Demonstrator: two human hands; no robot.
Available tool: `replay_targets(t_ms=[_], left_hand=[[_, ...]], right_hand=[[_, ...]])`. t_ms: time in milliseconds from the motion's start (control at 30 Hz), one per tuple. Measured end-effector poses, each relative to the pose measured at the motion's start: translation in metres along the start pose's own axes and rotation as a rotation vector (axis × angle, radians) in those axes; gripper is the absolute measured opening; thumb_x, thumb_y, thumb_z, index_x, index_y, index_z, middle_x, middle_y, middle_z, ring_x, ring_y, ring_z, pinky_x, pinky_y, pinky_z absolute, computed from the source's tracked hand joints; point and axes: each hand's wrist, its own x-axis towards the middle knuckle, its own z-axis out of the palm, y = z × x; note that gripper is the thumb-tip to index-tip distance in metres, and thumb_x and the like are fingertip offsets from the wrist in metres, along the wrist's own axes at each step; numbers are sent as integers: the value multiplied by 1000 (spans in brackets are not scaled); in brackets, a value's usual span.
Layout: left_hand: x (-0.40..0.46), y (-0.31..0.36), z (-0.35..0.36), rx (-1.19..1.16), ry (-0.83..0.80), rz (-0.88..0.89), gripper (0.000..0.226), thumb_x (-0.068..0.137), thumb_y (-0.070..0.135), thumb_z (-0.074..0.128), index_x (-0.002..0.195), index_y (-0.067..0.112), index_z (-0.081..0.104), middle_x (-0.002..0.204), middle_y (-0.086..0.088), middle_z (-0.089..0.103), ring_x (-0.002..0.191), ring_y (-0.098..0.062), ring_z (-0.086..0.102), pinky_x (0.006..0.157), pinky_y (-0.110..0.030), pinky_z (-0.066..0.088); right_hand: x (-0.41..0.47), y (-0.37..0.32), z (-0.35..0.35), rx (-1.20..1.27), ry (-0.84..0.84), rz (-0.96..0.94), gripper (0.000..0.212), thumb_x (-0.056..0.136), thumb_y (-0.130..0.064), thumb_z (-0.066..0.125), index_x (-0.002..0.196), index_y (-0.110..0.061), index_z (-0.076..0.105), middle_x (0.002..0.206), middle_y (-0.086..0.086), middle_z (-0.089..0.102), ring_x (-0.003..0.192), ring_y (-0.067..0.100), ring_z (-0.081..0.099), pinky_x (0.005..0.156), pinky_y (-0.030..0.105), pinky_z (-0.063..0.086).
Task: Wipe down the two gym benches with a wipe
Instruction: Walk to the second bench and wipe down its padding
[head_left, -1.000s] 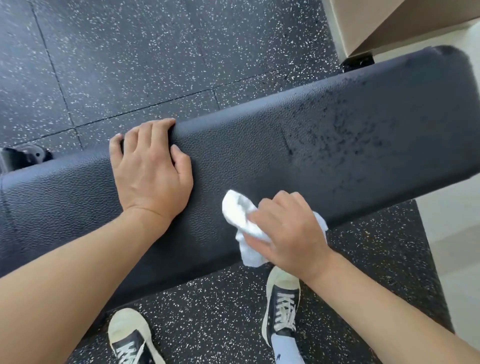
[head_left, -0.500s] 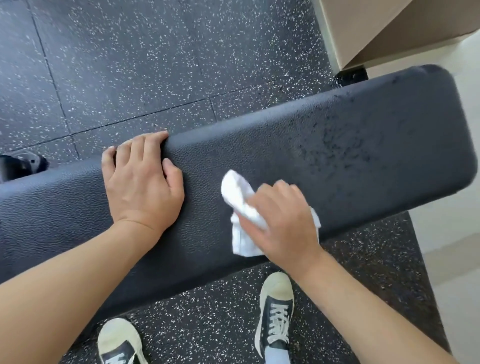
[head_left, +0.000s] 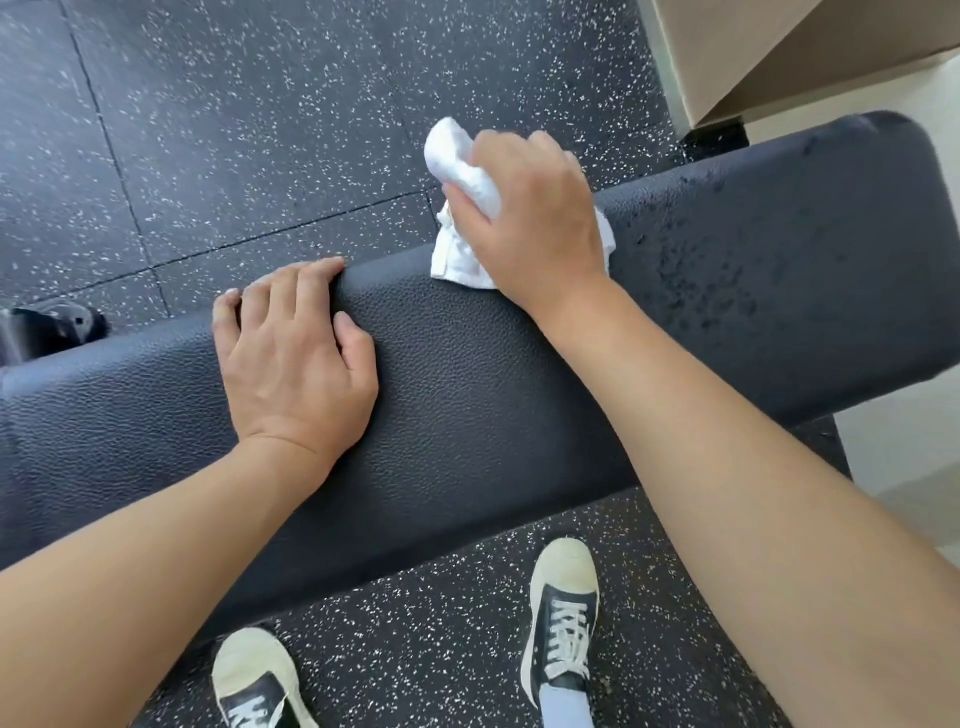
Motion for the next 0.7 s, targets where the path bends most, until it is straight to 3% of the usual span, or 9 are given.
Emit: replay_targets(t_ms=[133, 267, 400, 467, 567, 700], left_hand=[[0, -2, 1, -4, 5, 0, 47, 96, 33, 38, 139, 20, 52, 133, -6, 61, 125, -34, 49, 120, -56, 28], [-1, -3, 2, -14, 3, 7, 47, 97, 33, 38, 140, 20, 52, 135, -6, 60, 126, -33, 49, 120, -57, 28], [0, -3, 2, -16, 10, 9, 47, 97, 33, 38, 140, 20, 52, 135, -6, 60, 126, -33, 50, 119, -57, 29], [1, -4, 2, -14, 10, 8, 47, 97, 33, 38, 139, 20, 52, 135, -6, 60, 126, -34, 50, 119, -57, 29], [0, -2, 2, -8, 12, 12, 46, 96, 32, 38, 139, 20, 52, 133, -7, 61, 124, -35, 50, 119, -57, 30], [0, -1, 1, -2, 8, 5, 47, 96, 31, 38, 139, 20, 52, 133, -7, 61, 124, -35, 50, 119, -57, 30]], right_hand=[[-100, 7, -26, 63, -29, -83, 25, 99, -31, 64, 98, -7, 63, 83, 10, 56, 75, 29, 47, 69, 43, 37], [-185, 18, -52, 60, -87, -181, 24, 104, -32, 61, 95, -10, 61, 77, 4, 44, 70, 23, 33, 61, 43, 33], [-142, 28, -40, 43, -67, -271, 24, 100, -32, 66, 96, -15, 50, 81, 3, 40, 72, 22, 33, 64, 42, 31], [-87, 34, -26, 19, 38, -169, 25, 97, -30, 69, 98, -16, 49, 81, 7, 47, 72, 25, 39, 66, 40, 34], [-10, 36, -11, 3, 112, 15, 19, 93, -29, 70, 91, -12, 61, 76, 8, 59, 71, 22, 43, 64, 40, 40], [-31, 24, -13, 33, 54, -20, 20, 92, -31, 70, 93, -17, 56, 77, 5, 58, 72, 22, 40, 66, 41, 41]])
